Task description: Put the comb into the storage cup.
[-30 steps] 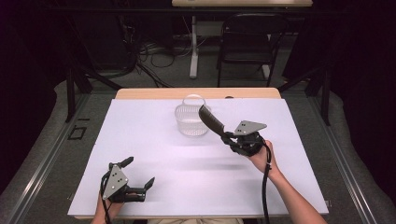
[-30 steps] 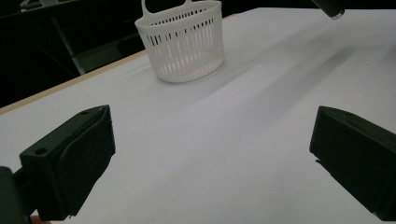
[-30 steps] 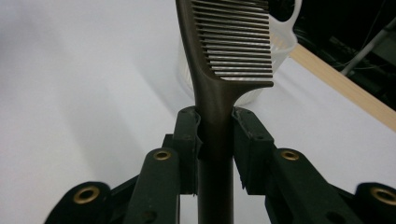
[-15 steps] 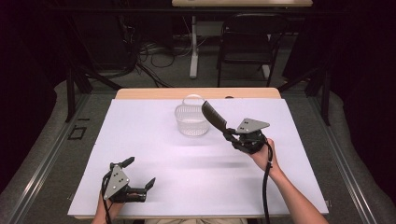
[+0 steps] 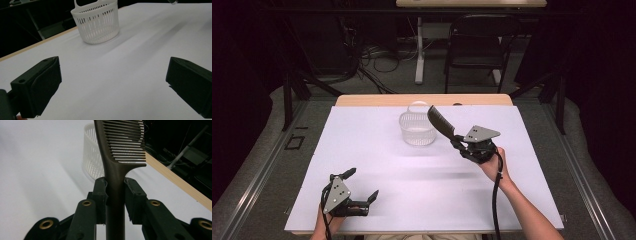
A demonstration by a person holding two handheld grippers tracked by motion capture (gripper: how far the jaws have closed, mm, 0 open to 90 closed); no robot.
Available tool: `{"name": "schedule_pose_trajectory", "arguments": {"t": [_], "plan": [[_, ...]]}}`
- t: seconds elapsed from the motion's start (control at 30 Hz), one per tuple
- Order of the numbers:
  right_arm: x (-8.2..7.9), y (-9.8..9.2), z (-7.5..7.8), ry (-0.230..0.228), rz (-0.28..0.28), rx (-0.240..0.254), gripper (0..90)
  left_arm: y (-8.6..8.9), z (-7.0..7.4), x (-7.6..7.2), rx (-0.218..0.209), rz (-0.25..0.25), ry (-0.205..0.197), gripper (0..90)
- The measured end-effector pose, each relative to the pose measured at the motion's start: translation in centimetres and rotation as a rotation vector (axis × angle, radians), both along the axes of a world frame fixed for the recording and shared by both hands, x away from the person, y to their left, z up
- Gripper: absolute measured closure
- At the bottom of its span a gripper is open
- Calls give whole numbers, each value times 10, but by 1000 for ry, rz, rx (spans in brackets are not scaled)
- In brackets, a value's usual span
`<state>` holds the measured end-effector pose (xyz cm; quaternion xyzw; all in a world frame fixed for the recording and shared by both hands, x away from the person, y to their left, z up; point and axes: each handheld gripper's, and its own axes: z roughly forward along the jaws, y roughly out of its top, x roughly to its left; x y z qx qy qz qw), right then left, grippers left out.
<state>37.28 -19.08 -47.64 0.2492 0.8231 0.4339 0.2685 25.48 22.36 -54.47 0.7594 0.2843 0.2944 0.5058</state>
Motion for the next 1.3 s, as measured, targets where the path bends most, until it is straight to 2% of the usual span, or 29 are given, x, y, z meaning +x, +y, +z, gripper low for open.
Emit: {"name": "schedule_pose_trajectory", "arguments": {"t": [0.3,0.5,0.77,1.3], "plan": [[1,2,3,-37,-5,16,724,0,0,0,4,1,-1,3],[5,3,2,-46,-9,22,724,-1,0,0,5,-3,2,4],[6,9,8,-74,-2,26,724,-1,0,1,3,-1,4,4],[8,14,18,-85,14,26,724,-1,0,1,-1,3,5,4]]}}
